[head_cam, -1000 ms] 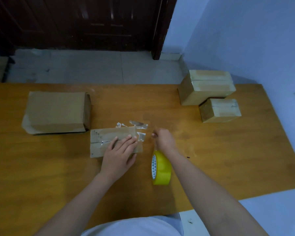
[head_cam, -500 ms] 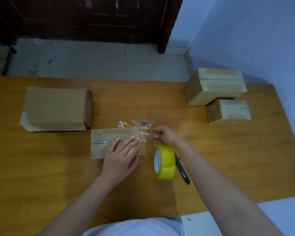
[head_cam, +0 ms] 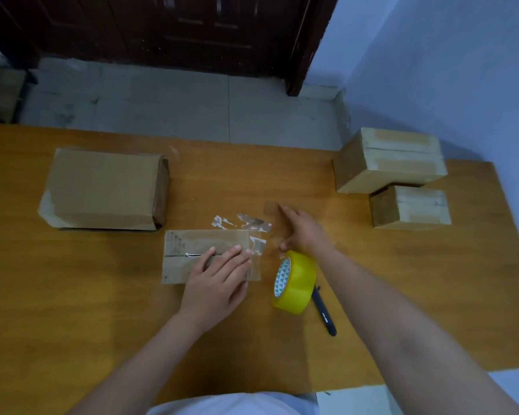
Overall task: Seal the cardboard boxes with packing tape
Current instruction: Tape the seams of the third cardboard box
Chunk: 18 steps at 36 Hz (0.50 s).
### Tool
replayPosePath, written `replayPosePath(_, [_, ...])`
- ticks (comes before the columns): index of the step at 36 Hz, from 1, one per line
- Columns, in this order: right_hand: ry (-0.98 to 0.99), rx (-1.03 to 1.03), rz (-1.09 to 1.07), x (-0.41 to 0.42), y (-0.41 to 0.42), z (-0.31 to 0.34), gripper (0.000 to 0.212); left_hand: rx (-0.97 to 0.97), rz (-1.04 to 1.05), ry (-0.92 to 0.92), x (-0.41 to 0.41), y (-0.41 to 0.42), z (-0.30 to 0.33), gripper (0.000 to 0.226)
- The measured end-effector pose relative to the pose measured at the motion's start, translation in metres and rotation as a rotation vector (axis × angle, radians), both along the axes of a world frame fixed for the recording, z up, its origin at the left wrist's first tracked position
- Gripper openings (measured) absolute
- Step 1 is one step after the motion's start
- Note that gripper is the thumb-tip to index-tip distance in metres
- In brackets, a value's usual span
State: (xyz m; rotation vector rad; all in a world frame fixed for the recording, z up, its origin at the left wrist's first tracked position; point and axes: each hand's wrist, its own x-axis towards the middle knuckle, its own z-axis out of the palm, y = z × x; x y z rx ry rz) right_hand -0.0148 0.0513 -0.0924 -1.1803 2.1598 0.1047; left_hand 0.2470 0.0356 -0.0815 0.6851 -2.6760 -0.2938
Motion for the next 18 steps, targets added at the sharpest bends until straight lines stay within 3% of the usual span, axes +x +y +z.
replayPosePath(5, [-0.033, 0.044, -0.115, 0.003, -0.005, 0.003, 0.111, 0.02, -0.001, -0.012, 0.0, 0.0, -0.001, 0.031])
replayPosePath(8, [-0.035, -0.097, -0.147, 0.007, -0.006, 0.008, 0.074, 0.056, 0.0, -0.014, 0.001, 0.0, 0.0, 0.031])
replayPosePath(10, [-0.05, -0.306, -0.224, 0.016, -0.002, 0.023, 0.034, 0.105, 0.008, -0.002, 0.002, 0.001, 0.003, 0.034])
replayPosePath(12, [-0.088, -0.497, -0.278, 0.034, 0.007, 0.047, 0.013, 0.178, 0.028, 0.025, 0.001, 0.001, 0.008, 0.038])
replayPosePath(15, [-0.121, -0.616, -0.248, 0.071, 0.027, 0.074, 0.014, 0.29, 0.068, 0.083, -0.001, 0.001, 0.013, 0.042])
replayPosePath(18, [-0.087, -0.557, -0.135, 0.101, 0.04, 0.074, 0.017, 0.305, 0.072, 0.106, -0.001, 0.0, 0.013, 0.037])
